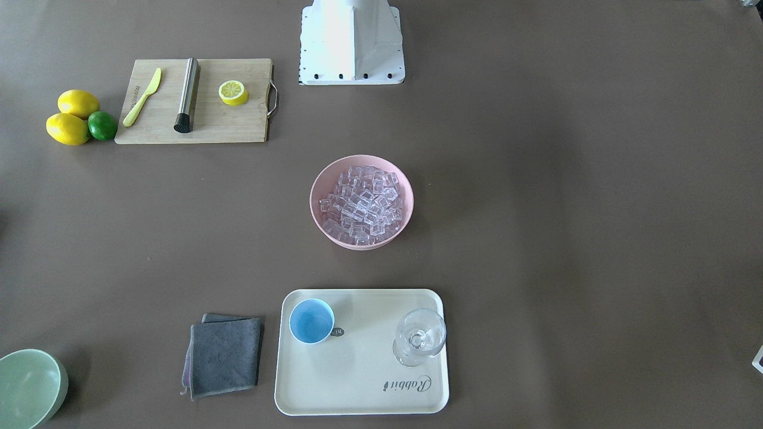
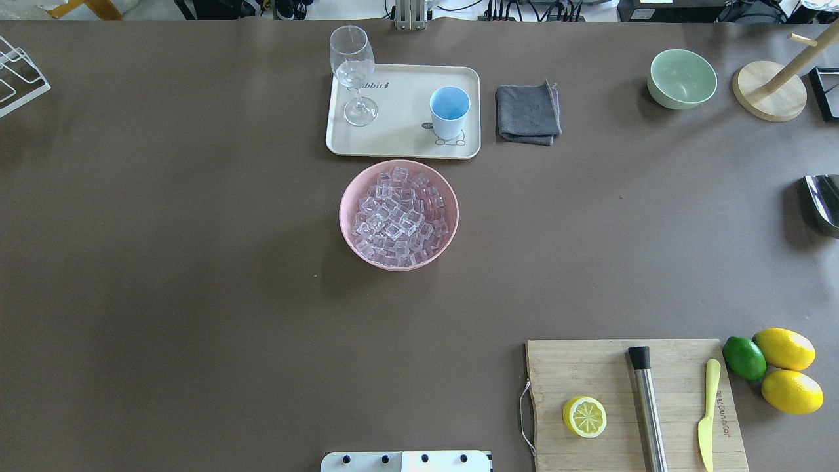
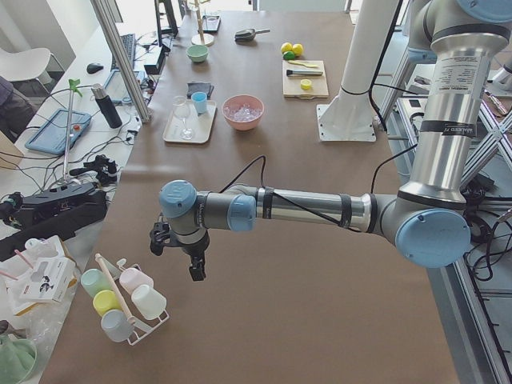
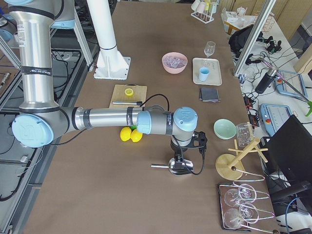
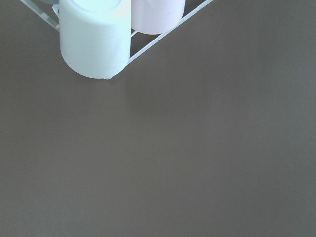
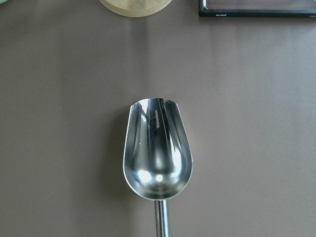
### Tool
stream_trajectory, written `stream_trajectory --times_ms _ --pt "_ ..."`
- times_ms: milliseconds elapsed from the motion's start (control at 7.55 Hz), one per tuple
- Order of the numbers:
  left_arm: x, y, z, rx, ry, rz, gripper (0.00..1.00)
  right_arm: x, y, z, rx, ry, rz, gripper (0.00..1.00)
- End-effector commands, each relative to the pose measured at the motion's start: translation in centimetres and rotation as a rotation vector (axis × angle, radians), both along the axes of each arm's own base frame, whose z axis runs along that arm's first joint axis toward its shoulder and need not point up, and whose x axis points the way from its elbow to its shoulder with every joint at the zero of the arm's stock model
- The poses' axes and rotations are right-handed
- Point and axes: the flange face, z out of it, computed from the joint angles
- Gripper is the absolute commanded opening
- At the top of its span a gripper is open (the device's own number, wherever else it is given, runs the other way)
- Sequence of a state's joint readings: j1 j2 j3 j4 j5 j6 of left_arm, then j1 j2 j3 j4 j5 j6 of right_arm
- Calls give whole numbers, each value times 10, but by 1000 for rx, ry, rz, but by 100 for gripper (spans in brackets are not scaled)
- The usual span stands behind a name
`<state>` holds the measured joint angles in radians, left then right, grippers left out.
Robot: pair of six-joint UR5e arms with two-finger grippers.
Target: Put ice in cup with scoop
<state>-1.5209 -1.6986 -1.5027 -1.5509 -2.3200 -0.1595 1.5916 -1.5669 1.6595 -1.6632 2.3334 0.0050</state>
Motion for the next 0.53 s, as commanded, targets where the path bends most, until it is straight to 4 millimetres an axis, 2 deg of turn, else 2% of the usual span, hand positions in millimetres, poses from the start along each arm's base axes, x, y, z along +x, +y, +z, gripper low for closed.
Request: stream_trajectory --times_ms 0,397 --pt "2 1 0 0 4 2 99 0 7 -3 4 -6 1 100" --pt "1 2 -1 2 4 4 99 0 12 -6 12 -3 3 100"
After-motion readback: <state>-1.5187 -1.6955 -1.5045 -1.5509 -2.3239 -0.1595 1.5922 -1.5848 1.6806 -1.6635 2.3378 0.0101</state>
